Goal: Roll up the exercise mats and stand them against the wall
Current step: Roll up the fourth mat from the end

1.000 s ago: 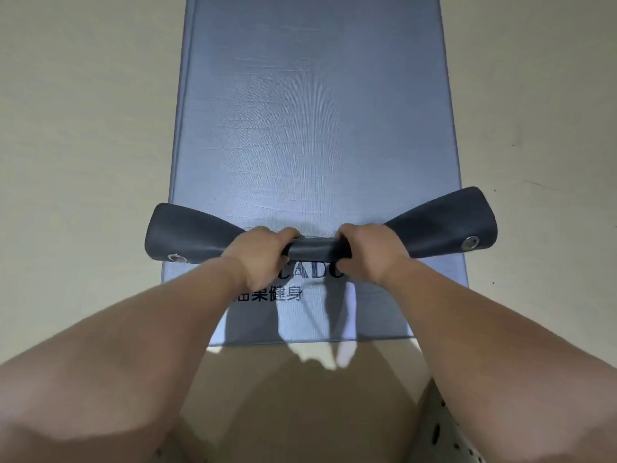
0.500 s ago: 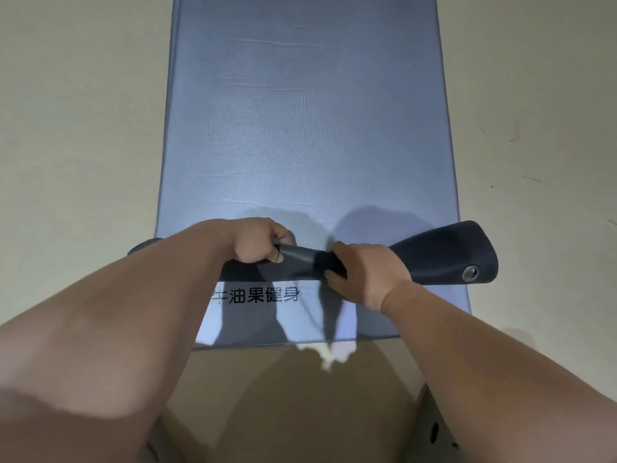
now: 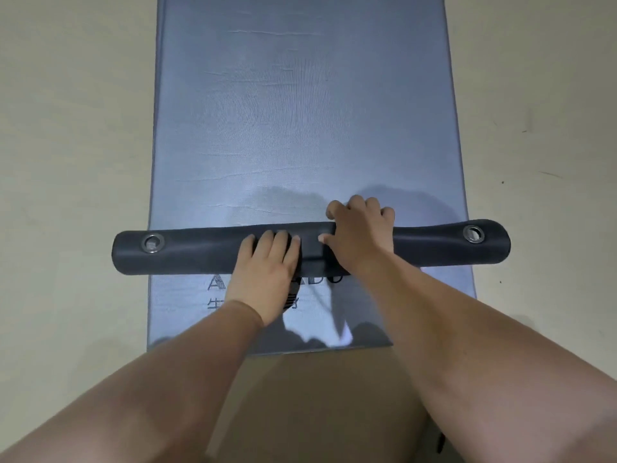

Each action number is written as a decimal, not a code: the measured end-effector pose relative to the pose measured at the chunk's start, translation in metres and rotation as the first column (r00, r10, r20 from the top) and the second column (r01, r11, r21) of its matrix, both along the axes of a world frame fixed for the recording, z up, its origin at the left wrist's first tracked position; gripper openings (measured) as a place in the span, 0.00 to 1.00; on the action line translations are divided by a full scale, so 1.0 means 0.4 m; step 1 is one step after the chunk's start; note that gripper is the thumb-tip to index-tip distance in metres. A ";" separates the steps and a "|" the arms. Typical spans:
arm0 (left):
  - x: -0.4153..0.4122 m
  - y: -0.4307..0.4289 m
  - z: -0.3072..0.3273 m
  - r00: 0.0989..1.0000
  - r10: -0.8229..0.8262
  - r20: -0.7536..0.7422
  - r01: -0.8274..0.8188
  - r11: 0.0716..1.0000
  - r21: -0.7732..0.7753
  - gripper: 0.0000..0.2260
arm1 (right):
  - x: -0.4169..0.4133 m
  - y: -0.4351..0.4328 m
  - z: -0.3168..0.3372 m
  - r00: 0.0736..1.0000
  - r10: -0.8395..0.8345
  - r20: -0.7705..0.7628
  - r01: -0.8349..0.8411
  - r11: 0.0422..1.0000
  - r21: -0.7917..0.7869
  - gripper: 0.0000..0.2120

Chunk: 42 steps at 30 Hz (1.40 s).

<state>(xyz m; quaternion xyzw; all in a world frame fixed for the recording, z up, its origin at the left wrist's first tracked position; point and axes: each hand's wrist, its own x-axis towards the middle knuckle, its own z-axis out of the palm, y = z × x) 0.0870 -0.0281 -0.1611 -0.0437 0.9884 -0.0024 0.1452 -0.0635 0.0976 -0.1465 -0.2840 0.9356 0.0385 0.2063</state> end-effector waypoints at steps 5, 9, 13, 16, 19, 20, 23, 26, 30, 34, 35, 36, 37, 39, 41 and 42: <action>-0.063 -0.052 0.012 0.992 -0.036 0.122 0.025 0.996 0.086 0.33 | 0.095 0.098 -0.032 0.969 0.153 -0.194 -0.190 0.965 -0.183 0.26; -0.075 -0.056 0.013 0.990 -0.033 0.135 0.017 0.993 0.114 0.33 | 0.086 0.155 -0.061 0.933 0.306 -0.189 -0.325 0.943 -0.076 0.45; -0.093 -0.071 0.023 0.985 -0.043 0.168 0.024 0.993 0.115 0.35 | 0.062 0.104 -0.040 0.939 0.321 -0.119 -0.320 0.947 0.030 0.40; -0.078 -0.072 0.036 0.991 -0.030 0.131 0.012 0.991 0.136 0.34 | 0.036 0.084 -0.025 0.940 0.339 -0.026 -0.336 0.939 0.074 0.37; -0.017 -0.057 0.047 1.000 -0.003 -0.017 0.005 0.991 0.133 0.33 | -0.008 0.066 -0.002 0.937 0.344 0.066 -0.348 0.936 0.054 0.33; 0.013 -0.045 0.044 0.998 -0.024 -0.062 0.031 0.994 0.108 0.34 | -0.021 0.056 0.005 0.933 0.341 0.112 -0.350 0.935 0.065 0.31; 0.103 0.008 0.017 0.988 -0.123 -0.097 0.131 0.988 0.079 0.39 | -0.034 0.025 0.043 0.914 0.314 0.256 -0.336 0.941 0.048 0.20; 0.141 0.041 -0.004 0.996 -0.038 -0.076 0.045 0.994 0.099 0.49 | -0.040 0.010 0.079 0.829 0.180 0.530 -0.197 0.980 -0.024 0.15; 0.102 0.033 -0.009 1.000 0.018 0.003 -0.019 0.998 0.062 0.56 | -0.061 0.002 0.101 0.757 0.057 0.651 -0.025 0.998 -0.058 0.15; 0.013 0.011 0.001 0.993 0.063 0.095 -0.064 0.998 0.012 0.57 | -0.079 -0.004 0.087 0.852 0.057 0.521 0.012 0.992 -0.129 0.26; -0.012 0.003 0.003 0.992 0.068 0.108 -0.069 0.998 0.007 0.57 | -0.079 -0.002 0.078 0.890 0.075 0.450 -0.006 0.988 -0.152 0.31; -0.035 -0.006 0.005 0.991 0.071 0.116 -0.072 0.997 0.005 0.57 | -0.070 0.002 0.070 0.923 0.076 0.377 -0.010 0.985 -0.173 0.35; -0.057 -0.017 0.008 0.990 0.072 0.120 -0.073 0.997 0.006 0.57 | -0.050 0.010 0.065 0.957 0.051 0.287 0.008 0.980 -0.199 0.37; -0.091 -0.038 0.010 0.990 0.074 0.119 -0.077 0.997 0.022 0.58 | 0.009 0.034 0.046 1.000 0.001 -0.003 -0.002 0.958 -0.288 0.37; -0.110 -0.052 0.013 0.991 0.077 0.110 -0.082 0.996 0.040 0.58 | 0.078 0.057 0.027 0.977 0.041 -0.211 -0.095 0.962 -0.254 0.36; -0.116 -0.056 0.014 0.991 0.079 0.104 -0.084 0.995 0.046 0.58 | 0.106 0.067 0.018 0.976 0.098 -0.196 -0.132 0.977 -0.169 0.40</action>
